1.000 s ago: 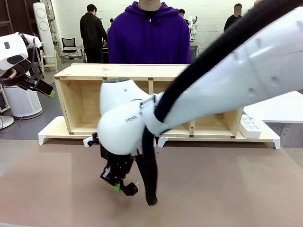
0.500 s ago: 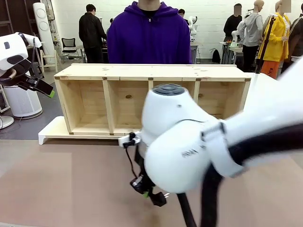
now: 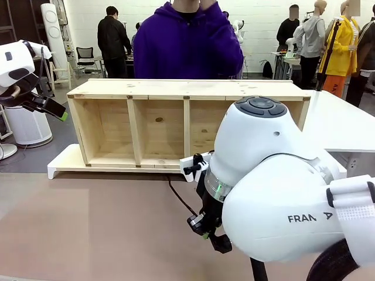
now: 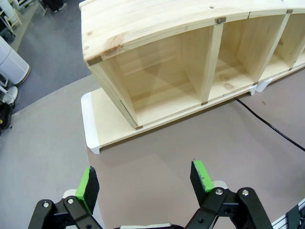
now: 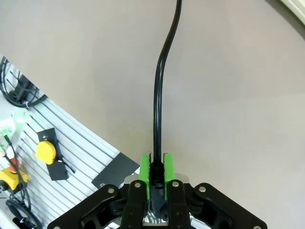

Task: Perform cable management.
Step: Pull the grasped Power Cable to the location of the Power Strip.

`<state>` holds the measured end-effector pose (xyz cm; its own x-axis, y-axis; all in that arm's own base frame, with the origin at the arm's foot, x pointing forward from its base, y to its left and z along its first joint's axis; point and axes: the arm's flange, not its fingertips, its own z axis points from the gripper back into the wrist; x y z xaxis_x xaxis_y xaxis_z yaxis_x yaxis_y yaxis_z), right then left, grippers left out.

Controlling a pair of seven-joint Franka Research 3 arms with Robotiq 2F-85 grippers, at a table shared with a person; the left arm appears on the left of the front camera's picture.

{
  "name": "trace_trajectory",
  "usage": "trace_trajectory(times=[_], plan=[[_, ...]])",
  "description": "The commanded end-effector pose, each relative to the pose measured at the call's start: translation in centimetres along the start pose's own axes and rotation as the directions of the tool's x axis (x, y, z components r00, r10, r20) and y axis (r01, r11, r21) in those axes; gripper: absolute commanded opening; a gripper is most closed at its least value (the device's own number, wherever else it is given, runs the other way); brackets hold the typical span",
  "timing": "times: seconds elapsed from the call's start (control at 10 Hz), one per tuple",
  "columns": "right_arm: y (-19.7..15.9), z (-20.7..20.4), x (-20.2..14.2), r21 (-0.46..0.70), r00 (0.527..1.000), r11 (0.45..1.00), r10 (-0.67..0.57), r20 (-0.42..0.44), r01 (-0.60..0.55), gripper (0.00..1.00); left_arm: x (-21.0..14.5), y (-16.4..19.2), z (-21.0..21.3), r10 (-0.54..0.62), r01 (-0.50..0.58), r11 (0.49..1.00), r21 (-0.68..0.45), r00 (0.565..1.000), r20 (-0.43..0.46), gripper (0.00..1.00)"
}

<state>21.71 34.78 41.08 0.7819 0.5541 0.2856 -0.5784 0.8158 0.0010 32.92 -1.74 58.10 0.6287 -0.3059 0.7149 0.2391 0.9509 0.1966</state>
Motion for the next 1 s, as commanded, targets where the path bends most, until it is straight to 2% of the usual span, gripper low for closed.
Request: trace_trajectory(times=[0.0, 0.5, 0.9], plan=[[0.1, -0.8, 0.1, 0.006, 1.0, 1.0, 0.018, -0.018, -0.018, 0.15, -0.1, 0.1, 0.0, 0.002, -0.002, 1.0, 0.002, 1.0, 0.0, 1.0], [0.0, -0.6, 0.0, 0.001, 1.0, 1.0, 0.004, -0.015, -0.004, 0.15, -0.1, 0.1, 0.0, 0.002, -0.002, 1.0, 0.002, 1.0, 0.0, 1.0], [-5.0, 3.2, -7.0, 0.035, 0.983, 0.984, -0.177, 0.04, 0.175, 0.15, -0.1, 0.1, 0.0, 0.002, -0.002, 1.0, 0.002, 1.0, 0.0, 1.0]])
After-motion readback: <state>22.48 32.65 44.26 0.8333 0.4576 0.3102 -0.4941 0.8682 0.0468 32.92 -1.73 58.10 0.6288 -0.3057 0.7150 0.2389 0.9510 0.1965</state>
